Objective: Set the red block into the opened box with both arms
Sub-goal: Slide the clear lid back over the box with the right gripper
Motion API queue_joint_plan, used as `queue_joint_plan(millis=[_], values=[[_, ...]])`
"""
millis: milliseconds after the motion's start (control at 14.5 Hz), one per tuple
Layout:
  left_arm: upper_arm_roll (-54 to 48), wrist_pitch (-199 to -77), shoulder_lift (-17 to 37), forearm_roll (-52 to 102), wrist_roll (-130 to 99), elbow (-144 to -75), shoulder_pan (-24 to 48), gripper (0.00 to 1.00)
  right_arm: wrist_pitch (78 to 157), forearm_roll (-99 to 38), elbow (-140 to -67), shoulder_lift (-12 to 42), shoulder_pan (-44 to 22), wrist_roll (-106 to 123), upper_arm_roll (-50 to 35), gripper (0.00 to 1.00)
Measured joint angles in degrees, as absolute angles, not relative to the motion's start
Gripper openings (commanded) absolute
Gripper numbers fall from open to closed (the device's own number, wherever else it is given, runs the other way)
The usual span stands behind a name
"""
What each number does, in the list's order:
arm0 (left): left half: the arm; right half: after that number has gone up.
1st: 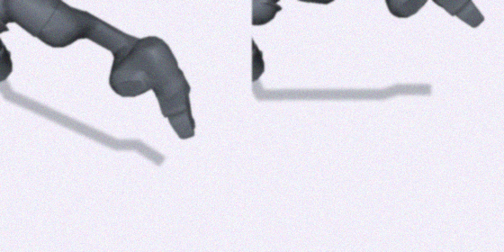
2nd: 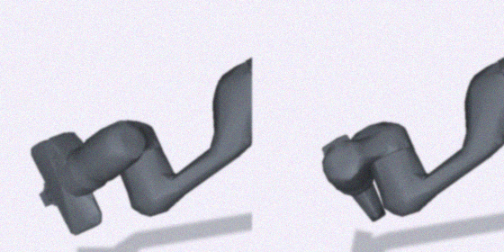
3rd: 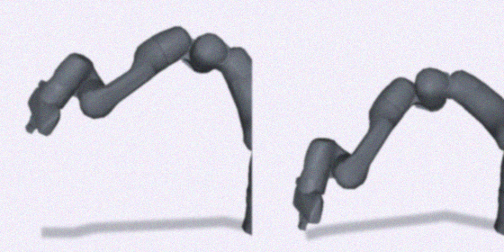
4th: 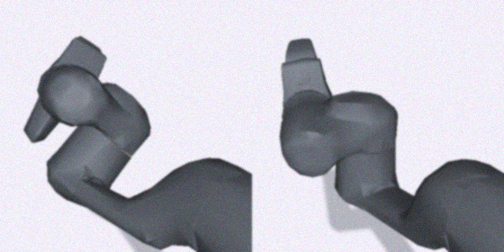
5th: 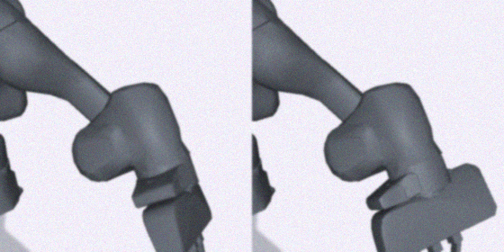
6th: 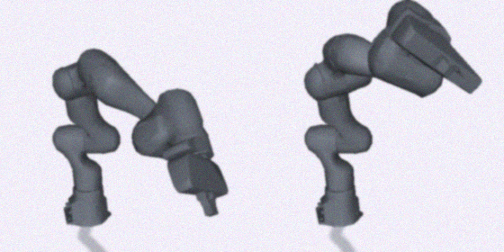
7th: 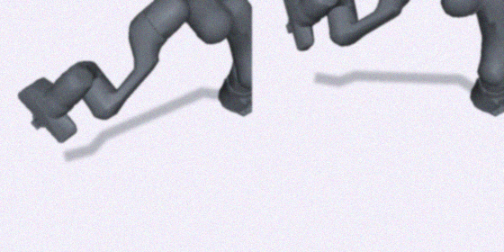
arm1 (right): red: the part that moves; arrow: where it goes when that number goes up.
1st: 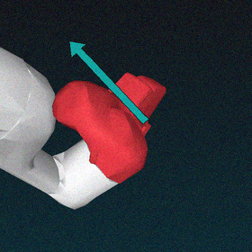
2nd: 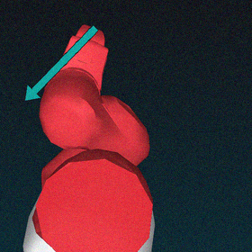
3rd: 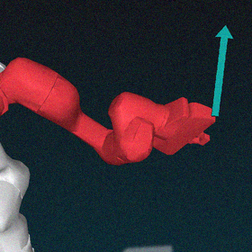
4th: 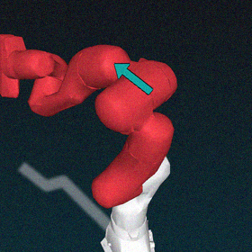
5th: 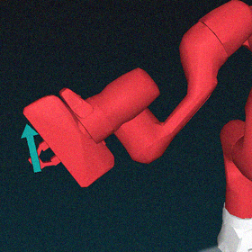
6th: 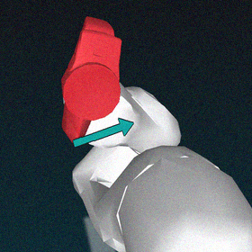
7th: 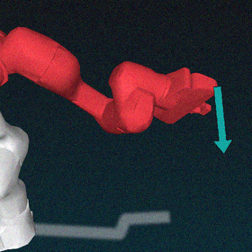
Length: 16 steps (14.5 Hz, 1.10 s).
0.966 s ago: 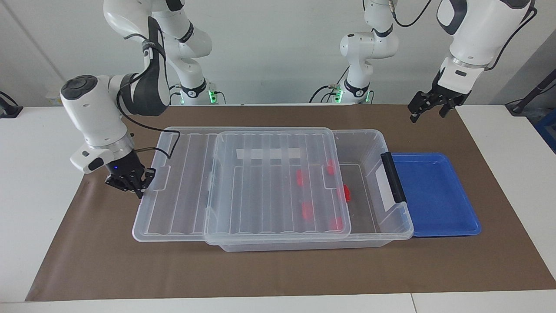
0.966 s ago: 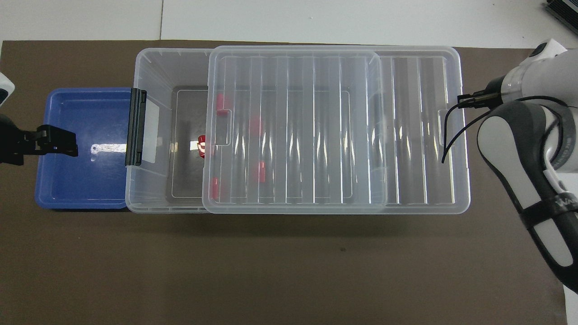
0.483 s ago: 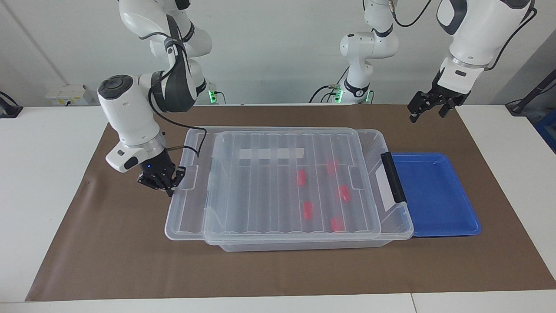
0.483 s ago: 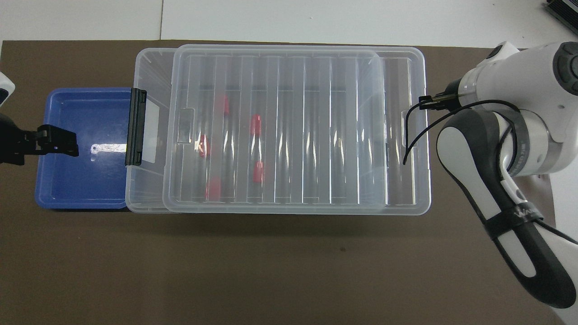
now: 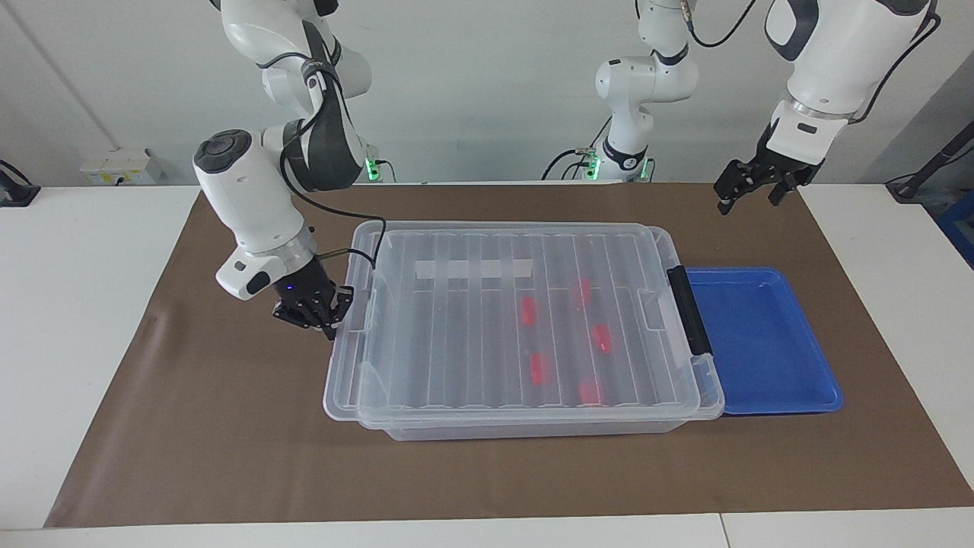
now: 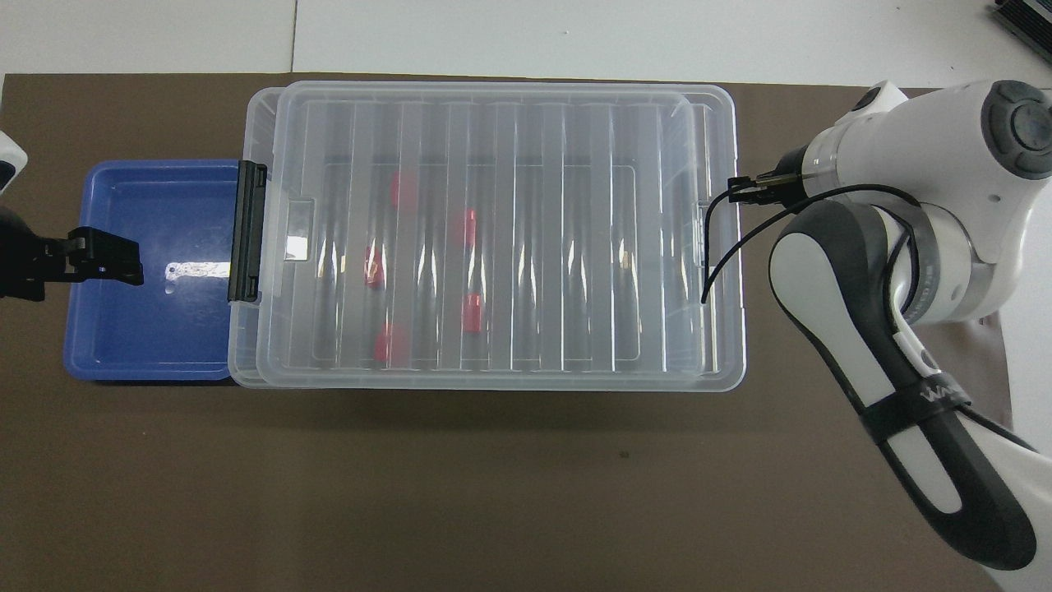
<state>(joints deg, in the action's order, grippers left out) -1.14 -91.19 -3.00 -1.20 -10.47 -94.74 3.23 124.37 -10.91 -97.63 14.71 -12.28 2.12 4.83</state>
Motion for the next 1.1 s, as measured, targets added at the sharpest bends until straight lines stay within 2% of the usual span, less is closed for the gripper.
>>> queue_joint_plan(millis=[1103], values=[[-1.14,-91.19,-3.0,-1.15,-10.47,-94.74,3.23,1.0,124.24,-17.8,-98.94,14.72,-12.55,2.12,4.85,0.0]])
